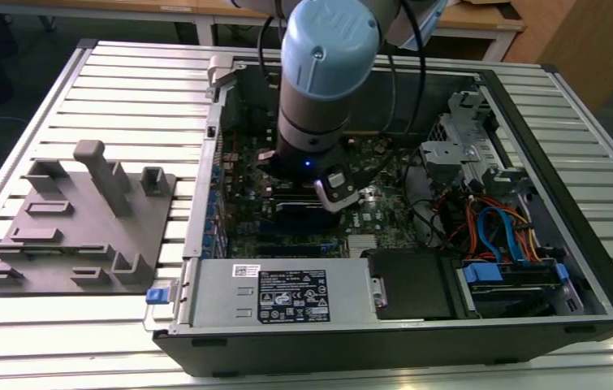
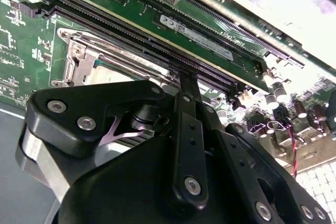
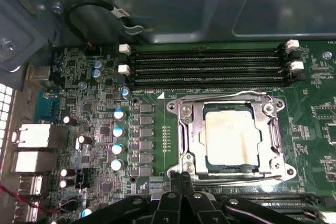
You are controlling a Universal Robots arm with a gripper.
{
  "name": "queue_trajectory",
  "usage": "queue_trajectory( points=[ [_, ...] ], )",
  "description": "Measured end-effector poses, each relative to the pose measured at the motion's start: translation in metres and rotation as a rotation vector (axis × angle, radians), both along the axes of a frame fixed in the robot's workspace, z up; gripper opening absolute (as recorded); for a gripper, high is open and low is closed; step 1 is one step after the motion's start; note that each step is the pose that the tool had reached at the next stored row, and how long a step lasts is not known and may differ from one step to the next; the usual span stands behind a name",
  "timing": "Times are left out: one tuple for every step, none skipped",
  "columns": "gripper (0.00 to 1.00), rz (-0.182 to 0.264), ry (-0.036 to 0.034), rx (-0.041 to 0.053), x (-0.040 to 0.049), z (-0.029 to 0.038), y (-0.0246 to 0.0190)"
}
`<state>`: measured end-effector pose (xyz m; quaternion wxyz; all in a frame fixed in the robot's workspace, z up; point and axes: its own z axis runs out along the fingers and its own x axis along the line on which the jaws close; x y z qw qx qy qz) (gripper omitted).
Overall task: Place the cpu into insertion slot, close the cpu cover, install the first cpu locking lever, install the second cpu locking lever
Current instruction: 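Install the second cpu locking lever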
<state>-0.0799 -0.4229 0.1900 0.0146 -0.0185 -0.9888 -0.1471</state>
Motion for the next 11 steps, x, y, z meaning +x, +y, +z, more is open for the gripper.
queue_trajectory(
  points=[
    [0.10, 0.000, 0.0002, 0.0034, -0.0005, -0.0004, -0.0001],
    [0.10, 0.000, 0.0002, 0.0078, -0.0011, -0.0008, 0.0000],
    [0.10, 0.000, -0.0001, 0.0114, -0.0017, -0.0012, 0.0001],
    [0.10, 0.000, -0.0001, 0.0145, -0.0024, -0.0014, 0.0001],
    [0.10, 0.000, -0.0003, 0.0177, -0.0029, -0.0016, 0.0002],
    [0.10, 0.000, -0.0001, 0.0210, -0.0034, -0.0016, 0.0002],
    [0.10, 0.000, -0.0001, 0.0245, -0.0038, -0.0016, 0.0003],
    [0.10, 0.000, -0.0001, 0.0262, -0.0038, -0.0016, 0.0005],
    [0.10, 0.000, 0.0001, 0.0262, -0.0039, -0.0016, 0.0007],
    [0.10, 0.000, 0.0005, 0.0263, -0.0040, -0.0016, 0.0008],
    [0.10, 0.000, 0.0007, 0.0262, -0.0041, -0.0016, 0.0008]
  ],
)
